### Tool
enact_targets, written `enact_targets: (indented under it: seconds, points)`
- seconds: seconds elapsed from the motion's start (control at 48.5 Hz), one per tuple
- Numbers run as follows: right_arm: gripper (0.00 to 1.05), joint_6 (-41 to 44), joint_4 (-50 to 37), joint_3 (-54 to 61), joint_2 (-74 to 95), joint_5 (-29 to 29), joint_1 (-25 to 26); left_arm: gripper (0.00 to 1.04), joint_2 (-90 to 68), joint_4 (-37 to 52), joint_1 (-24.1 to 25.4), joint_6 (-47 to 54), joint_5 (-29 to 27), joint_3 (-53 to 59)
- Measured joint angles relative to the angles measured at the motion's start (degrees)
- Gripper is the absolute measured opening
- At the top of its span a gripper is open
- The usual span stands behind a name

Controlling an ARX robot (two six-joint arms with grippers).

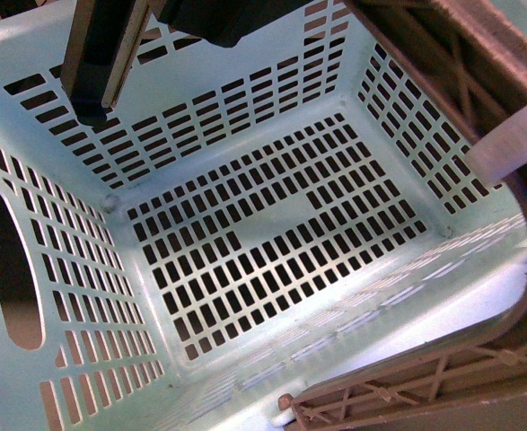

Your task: Pick apple with right arm and hold basket with left

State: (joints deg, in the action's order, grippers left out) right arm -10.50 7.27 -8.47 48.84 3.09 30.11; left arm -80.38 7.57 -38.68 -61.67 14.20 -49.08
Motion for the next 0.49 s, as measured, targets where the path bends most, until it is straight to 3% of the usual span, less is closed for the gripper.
enact_targets:
  seconds: [0.103,0.247,0.495]
  points:
    - [0.96,6.19,-18.12,0.52,21.11,-1.66,-0.59,0.06,0.00,0.00,0.00,0.02,-0.11,-0.02]
    - [0.96,6.67,-31.91,-2.91,42.73,-1.60,-5.46,0.06,0.00,0.00,0.00,0.02,-0.11,0.00]
    - [0.96,-0.24,-37.59,-14.01,68.83,-2.25,-15.80,0.06,0.00,0.00,0.00,0.00,-0.09,0.00]
